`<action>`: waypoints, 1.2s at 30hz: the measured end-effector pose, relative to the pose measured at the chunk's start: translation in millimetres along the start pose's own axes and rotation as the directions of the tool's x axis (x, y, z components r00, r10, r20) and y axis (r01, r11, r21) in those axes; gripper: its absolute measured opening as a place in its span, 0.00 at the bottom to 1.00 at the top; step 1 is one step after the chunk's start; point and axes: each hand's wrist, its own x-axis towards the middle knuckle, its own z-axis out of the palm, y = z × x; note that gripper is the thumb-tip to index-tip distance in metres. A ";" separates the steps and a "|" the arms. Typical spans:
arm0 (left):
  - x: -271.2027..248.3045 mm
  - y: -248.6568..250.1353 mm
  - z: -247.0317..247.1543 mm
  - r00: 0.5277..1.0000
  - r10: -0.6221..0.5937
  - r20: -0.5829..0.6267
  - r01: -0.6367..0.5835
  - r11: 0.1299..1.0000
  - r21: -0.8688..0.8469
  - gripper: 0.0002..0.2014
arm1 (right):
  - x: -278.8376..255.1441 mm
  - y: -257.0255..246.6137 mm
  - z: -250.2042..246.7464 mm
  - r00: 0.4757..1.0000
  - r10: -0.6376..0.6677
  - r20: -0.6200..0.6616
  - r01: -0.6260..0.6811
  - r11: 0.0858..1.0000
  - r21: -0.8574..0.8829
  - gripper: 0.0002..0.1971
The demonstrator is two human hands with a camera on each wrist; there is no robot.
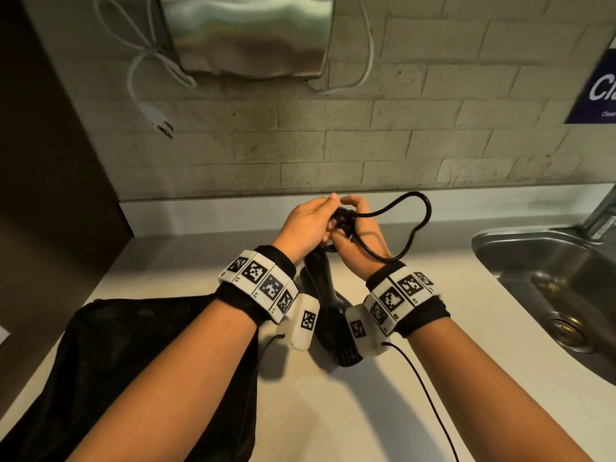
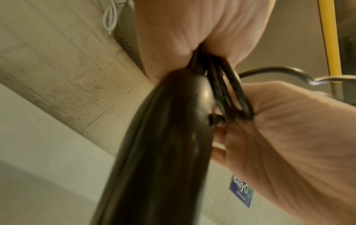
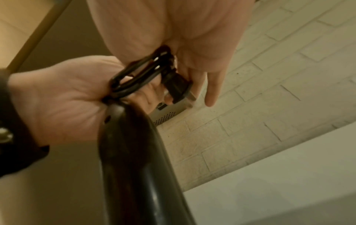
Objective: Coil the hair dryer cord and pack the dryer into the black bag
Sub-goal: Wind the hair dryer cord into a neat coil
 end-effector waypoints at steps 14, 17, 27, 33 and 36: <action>0.8 0.4 -9.3 0.983 -0.168 -0.068 0.152 0.969 -0.195 0.17 | -25.7 82.0 -65.4 0.840 0.516 0.167 -0.131 0.491 -0.861 0.16; -0.1 1.9 -7.3 0.985 -0.160 -0.069 0.145 0.971 -0.188 0.17 | -32.7 89.8 -61.4 0.739 0.653 0.164 -0.167 0.413 -0.895 0.16; 2.7 3.3 -5.0 0.992 -0.122 -0.002 0.122 0.988 -0.099 0.19 | -12.3 31.4 -21.8 0.930 0.174 0.323 -0.056 0.937 -0.346 0.18; 2.3 2.9 -5.5 0.994 -0.111 -0.003 0.110 0.990 -0.090 0.20 | -9.9 19.5 -4.3 0.959 0.115 0.260 -0.054 0.972 -0.228 0.15; 0.7 2.1 -7.8 0.994 -0.110 -0.008 0.108 0.990 -0.093 0.20 | -10.6 29.9 -4.9 0.959 0.143 0.247 -0.061 0.948 -0.312 0.12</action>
